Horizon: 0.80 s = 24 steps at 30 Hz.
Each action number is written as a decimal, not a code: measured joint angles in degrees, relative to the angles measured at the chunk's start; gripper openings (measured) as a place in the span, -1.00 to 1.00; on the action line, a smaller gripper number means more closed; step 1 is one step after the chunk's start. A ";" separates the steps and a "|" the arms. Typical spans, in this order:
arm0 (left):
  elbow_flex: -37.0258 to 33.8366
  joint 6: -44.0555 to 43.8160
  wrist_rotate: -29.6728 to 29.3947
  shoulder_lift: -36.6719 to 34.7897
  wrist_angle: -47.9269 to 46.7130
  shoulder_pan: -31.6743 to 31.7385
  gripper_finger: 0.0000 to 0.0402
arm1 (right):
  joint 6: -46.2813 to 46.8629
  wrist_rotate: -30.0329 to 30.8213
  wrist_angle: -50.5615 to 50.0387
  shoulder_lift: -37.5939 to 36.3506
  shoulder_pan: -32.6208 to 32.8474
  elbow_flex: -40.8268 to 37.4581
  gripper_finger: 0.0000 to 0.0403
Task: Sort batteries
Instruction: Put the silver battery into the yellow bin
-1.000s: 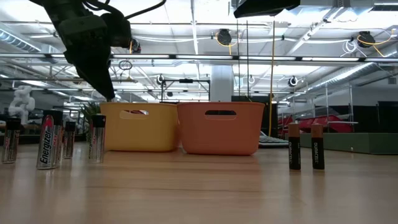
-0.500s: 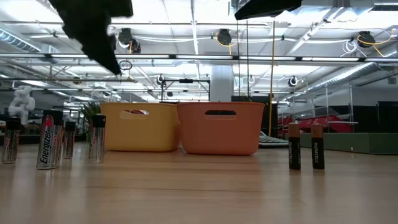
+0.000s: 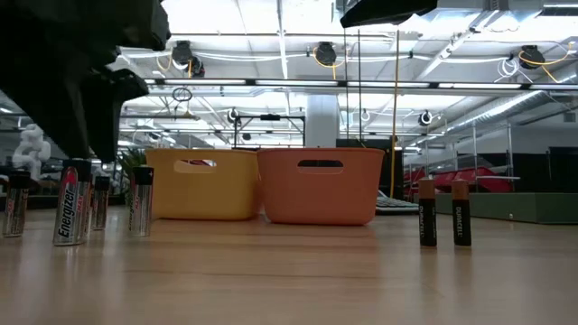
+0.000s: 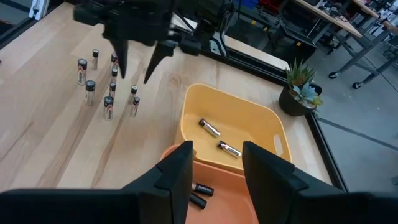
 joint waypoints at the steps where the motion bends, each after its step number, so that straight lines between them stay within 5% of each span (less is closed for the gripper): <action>1: 0.47 0.81 0.04 0.79 -0.05 -0.13 -0.09 | 0.00 0.00 -0.01 0.00 0.00 0.00 -0.35; 24: -1.59 1.30 1.21 3.35 1.95 1.93 -0.09 | -0.08 0.00 -0.13 0.00 0.02 0.00 -0.35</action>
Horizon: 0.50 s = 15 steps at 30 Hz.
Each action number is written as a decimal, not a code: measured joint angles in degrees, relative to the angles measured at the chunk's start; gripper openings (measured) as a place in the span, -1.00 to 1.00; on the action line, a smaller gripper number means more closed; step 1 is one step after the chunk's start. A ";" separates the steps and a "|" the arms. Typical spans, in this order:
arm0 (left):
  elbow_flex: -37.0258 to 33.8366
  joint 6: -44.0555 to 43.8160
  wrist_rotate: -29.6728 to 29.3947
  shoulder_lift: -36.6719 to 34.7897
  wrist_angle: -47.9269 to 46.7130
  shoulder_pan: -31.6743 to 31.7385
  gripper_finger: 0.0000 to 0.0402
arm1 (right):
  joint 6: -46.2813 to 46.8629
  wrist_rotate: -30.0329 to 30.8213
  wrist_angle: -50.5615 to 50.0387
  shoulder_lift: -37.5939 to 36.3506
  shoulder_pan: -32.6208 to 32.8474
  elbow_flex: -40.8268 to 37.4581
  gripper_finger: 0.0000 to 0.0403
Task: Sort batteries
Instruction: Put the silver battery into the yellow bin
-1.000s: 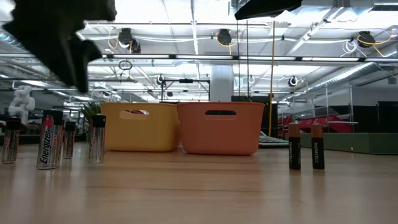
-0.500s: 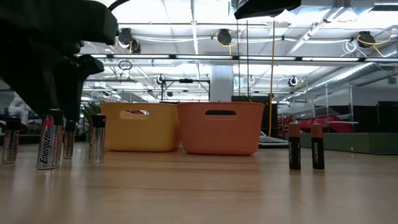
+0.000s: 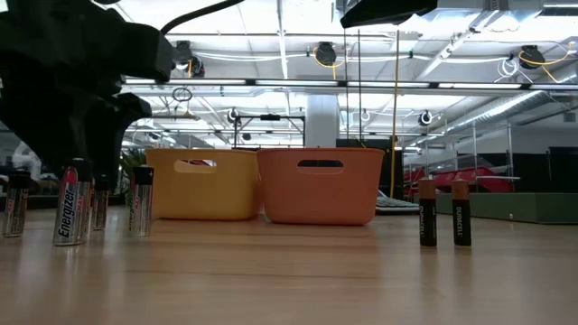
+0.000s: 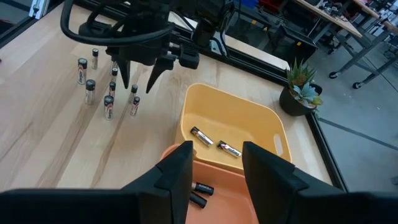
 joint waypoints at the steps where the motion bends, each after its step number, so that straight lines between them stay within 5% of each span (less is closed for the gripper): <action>1: 0.00 0.02 -0.04 0.00 0.04 -0.04 -0.09 | 0.00 -0.02 0.00 0.00 0.00 0.00 -0.35; 15: -0.02 0.09 -1.75 0.00 1.38 -0.02 -0.09 | -0.04 -0.02 0.00 0.00 -0.02 0.00 -0.35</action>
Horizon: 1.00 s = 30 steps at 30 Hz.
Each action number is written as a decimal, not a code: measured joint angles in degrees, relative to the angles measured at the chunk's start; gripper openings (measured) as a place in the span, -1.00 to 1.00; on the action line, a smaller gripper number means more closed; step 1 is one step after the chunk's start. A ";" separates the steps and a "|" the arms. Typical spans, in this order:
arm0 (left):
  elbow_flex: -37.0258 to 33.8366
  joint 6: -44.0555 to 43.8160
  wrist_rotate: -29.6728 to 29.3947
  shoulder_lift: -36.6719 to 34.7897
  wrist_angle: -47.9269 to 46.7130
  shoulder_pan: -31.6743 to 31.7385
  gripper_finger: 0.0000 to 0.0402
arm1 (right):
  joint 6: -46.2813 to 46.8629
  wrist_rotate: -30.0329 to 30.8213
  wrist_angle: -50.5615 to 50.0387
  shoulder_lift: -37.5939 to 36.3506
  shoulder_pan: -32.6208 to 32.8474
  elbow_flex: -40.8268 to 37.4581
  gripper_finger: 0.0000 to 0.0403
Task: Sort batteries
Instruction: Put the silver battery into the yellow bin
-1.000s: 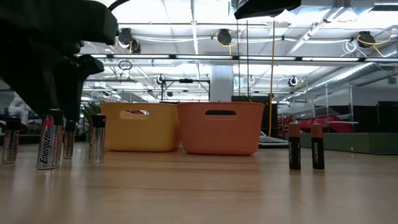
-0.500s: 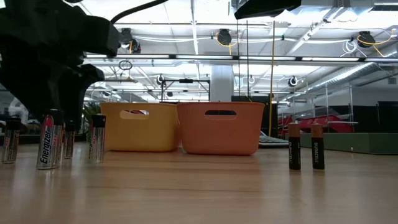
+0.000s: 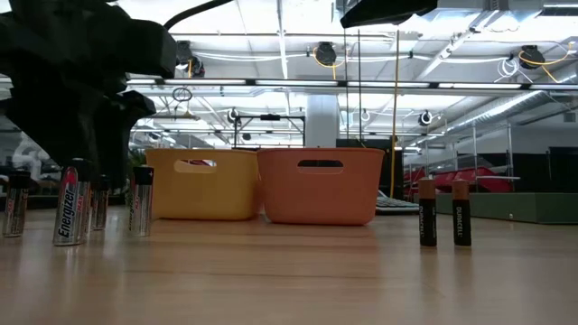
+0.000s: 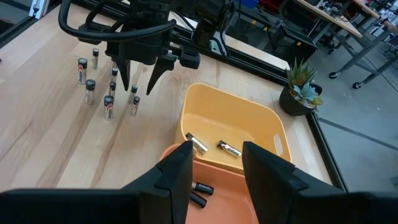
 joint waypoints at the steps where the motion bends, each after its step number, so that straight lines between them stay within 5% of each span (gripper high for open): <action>1: 0.00 0.00 -0.02 0.00 0.02 0.00 -0.09 | 0.00 0.02 0.00 0.00 0.00 0.00 -0.35; 30: -0.07 1.03 1.94 1.88 1.66 0.33 -0.23 | -0.01 0.02 0.00 -0.02 0.02 0.02 -0.35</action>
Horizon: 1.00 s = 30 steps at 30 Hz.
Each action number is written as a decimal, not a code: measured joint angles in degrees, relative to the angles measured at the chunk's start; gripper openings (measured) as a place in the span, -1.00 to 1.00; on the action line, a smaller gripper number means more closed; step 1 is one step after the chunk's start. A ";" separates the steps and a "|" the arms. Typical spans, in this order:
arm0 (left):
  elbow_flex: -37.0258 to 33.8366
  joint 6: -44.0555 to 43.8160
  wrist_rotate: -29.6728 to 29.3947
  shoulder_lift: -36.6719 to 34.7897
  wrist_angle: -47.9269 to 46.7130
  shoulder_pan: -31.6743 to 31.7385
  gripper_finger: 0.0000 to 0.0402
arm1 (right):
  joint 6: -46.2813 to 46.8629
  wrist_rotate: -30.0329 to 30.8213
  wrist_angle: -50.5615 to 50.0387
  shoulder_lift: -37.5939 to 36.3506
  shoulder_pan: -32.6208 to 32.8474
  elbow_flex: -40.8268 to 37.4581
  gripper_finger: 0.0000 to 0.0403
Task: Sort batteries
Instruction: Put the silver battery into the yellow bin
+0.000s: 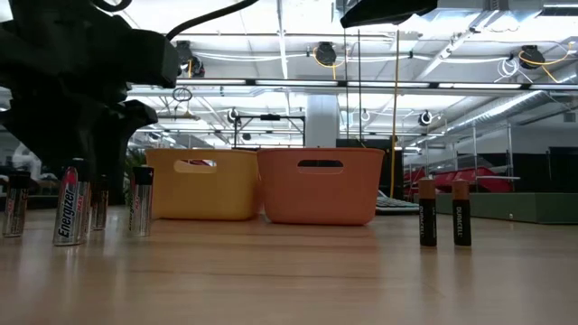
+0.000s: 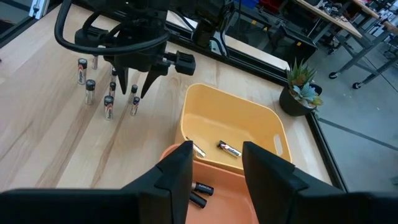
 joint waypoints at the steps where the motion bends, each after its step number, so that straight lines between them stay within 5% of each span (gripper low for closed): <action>1: 0.00 0.00 -0.01 0.02 0.00 0.00 -0.23 | 0.01 0.00 0.01 0.00 -0.01 0.00 -0.35; 7: 0.00 -0.07 -0.05 0.00 0.00 0.07 -0.29 | 0.01 0.00 0.02 0.00 -0.02 0.00 -0.35; 18: 0.00 -0.02 0.84 0.00 0.07 0.07 -0.79 | 0.03 0.00 0.01 0.00 -0.01 0.07 -0.35; 30: 3.09 0.48 1.82 -1.52 -8.31 1.50 -0.80 | 0.10 0.00 0.02 0.00 -0.01 0.07 -0.35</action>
